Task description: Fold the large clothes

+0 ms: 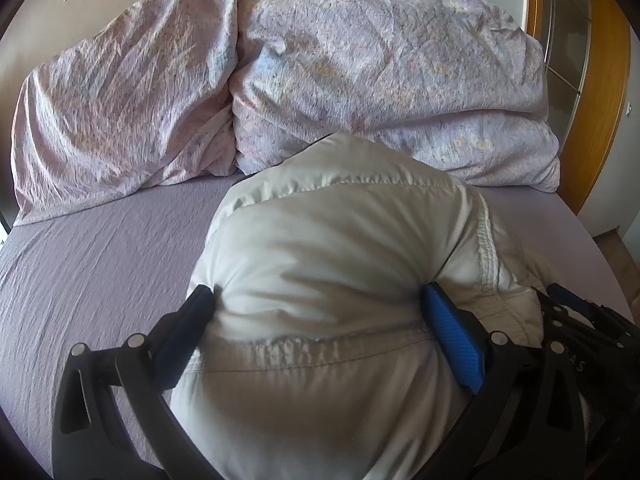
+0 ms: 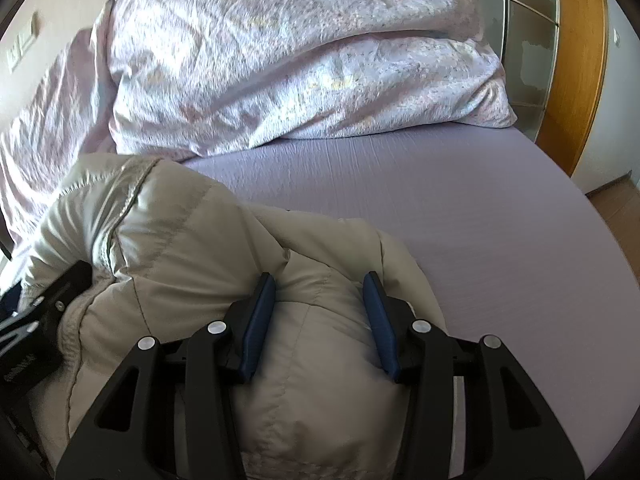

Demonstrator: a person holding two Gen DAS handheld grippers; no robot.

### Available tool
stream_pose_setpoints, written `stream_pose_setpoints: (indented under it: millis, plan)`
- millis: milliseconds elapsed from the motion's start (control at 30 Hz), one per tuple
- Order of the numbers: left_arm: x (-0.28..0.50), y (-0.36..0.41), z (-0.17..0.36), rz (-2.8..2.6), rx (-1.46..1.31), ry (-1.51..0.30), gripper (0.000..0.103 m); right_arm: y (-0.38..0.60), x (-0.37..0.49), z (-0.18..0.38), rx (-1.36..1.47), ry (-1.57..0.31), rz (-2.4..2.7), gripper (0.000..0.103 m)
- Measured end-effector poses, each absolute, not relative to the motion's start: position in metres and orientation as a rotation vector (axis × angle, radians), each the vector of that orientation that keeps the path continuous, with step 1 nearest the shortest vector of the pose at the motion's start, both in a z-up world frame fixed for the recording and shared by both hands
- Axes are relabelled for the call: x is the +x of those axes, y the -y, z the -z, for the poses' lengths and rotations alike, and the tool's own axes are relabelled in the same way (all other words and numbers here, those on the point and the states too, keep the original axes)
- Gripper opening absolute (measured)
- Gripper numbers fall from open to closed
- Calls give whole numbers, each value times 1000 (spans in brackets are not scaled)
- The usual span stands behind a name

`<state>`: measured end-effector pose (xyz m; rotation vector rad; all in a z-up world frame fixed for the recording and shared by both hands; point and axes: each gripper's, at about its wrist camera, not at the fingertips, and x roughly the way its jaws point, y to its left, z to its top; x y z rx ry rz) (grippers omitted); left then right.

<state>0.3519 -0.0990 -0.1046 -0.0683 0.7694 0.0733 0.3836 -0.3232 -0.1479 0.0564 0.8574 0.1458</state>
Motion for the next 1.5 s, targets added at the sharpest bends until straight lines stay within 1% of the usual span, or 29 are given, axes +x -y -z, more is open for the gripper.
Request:
stream_pose_setpoints:
  millis: [133, 300, 333, 367, 400, 533, 633, 767, 900, 933, 1200, 1500]
  plan:
    - [350, 99, 100, -66, -53, -795, 101, 318, 384, 145, 15, -893, -119, 50]
    - [339, 87, 84, -11, -64, -828, 101, 326, 388, 130, 39, -963, -106, 61]
    - [334, 85, 81, -9, -63, -825, 101, 329, 387, 127, 53, -970, -121, 71]
    - [331, 81, 77, -4, -63, -822, 101, 334, 385, 121, 64, -971, -130, 86]
    - [327, 77, 73, 5, -67, -818, 101, 340, 381, 115, 70, -964, -136, 91]
    - [312, 65, 62, -8, -49, -792, 101, 362, 368, 98, 106, -945, -171, 92]
    - [307, 58, 57, -7, -48, -797, 101, 380, 367, 96, 188, -977, -199, 97]
    - [305, 51, 56, -14, -65, -818, 101, 402, 370, 112, 371, -1106, -295, 100]
    - [299, 47, 57, -12, -74, -829, 101, 410, 375, 135, 449, -1235, -335, 100]
    - [299, 45, 58, -9, -76, -832, 101, 411, 374, 139, 477, -1251, -347, 102]
    - [296, 29, 63, 14, -138, -870, 101, 415, 380, 171, 700, -1349, -423, 102]
    - [299, 9, 67, 54, -174, -910, 101, 395, 393, 194, 820, -1430, -506, 102]
